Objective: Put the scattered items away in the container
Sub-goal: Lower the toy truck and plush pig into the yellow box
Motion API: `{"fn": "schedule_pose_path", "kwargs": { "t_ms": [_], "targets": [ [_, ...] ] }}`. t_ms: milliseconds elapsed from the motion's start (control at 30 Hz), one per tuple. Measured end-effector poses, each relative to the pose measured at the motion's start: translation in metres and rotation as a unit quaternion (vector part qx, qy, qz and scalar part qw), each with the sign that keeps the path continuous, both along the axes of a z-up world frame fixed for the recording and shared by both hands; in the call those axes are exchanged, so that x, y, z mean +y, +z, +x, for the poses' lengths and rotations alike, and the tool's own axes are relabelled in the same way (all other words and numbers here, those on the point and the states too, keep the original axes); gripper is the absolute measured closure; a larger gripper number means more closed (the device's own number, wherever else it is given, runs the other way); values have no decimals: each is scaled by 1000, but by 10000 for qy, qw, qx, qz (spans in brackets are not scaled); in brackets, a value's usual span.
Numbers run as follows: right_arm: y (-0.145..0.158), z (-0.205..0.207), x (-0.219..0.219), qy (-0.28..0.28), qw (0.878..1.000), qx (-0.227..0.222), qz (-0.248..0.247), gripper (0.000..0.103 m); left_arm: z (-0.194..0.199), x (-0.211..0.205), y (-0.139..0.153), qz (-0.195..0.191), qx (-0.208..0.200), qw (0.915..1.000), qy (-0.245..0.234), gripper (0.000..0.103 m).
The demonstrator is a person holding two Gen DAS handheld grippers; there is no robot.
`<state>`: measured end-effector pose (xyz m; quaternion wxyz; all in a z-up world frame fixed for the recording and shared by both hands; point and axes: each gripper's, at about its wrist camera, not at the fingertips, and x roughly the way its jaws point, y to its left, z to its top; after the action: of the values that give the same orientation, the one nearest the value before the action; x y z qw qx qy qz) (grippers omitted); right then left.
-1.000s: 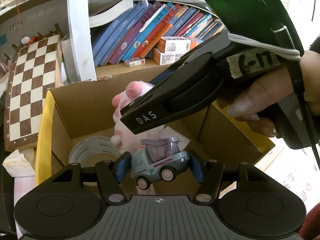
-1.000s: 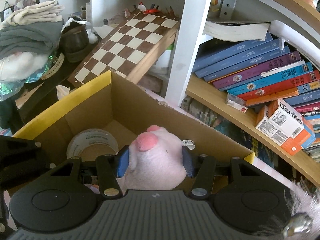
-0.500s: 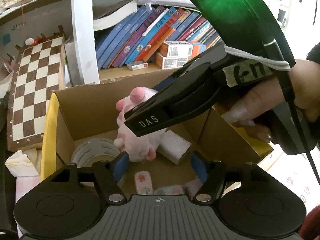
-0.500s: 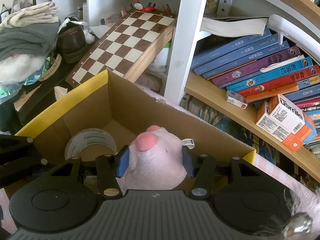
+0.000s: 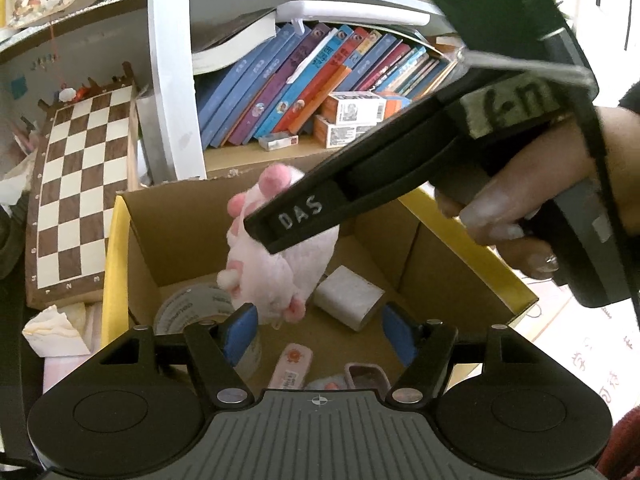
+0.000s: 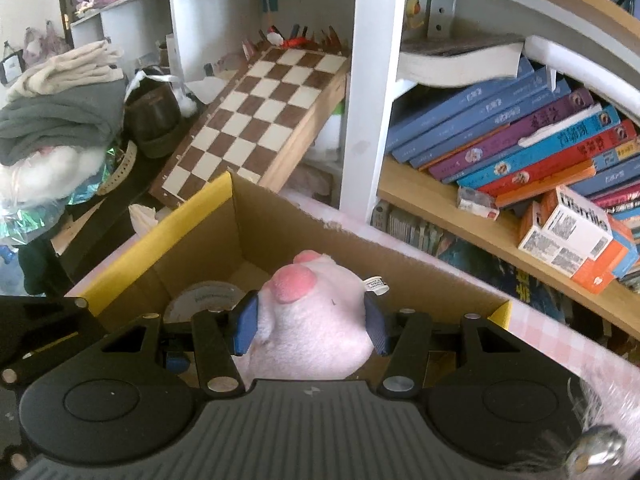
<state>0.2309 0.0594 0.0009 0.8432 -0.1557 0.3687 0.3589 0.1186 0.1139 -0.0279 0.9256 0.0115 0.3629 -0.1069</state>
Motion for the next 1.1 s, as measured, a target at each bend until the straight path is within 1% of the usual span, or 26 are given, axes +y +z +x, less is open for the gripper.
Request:
{"fn": "schedule_pose_path", "kwargs": {
  "t_ms": [100, 400, 567, 633, 700, 833, 900, 967, 1100],
  "targets": [
    [-6, 4, 0, -45, 9998, 169, 0, 51, -2, -3, 1, 9, -3, 10000, 24, 33],
    [-16, 15, -4, -219, 9992, 343, 41, 50, -2, -1, 1, 20, 15, 10000, 90, 33],
    [-14, 18, -6, -311, 9989, 334, 90, 51, -3, -1, 1, 17, 20, 10000, 75, 33],
    [-13, 19, -8, -359, 9990, 247, 54, 51, -2, 1, 1, -2, 19, 10000, 80, 33],
    [-15, 21, -9, -387, 9989, 260, -19, 51, -1, 2, 0, -19, 26, 10000, 91, 33],
    [-17, 23, -11, -426, 9986, 318, 3, 46, 0, 2, 0, -26, 39, 10000, 88, 33],
    [-14, 21, -12, -392, 9989, 268, 46, 42, 0, 2, 1, -24, 33, 10000, 76, 33],
    [-9, 18, -13, -358, 9991, 191, 102, 32, 0, 3, 1, -20, 28, 10000, 77, 33],
    [-1, 14, -16, -315, 9993, 102, 172, 25, -1, 4, 2, -20, 4, 9999, 103, 33]
  ]
}}
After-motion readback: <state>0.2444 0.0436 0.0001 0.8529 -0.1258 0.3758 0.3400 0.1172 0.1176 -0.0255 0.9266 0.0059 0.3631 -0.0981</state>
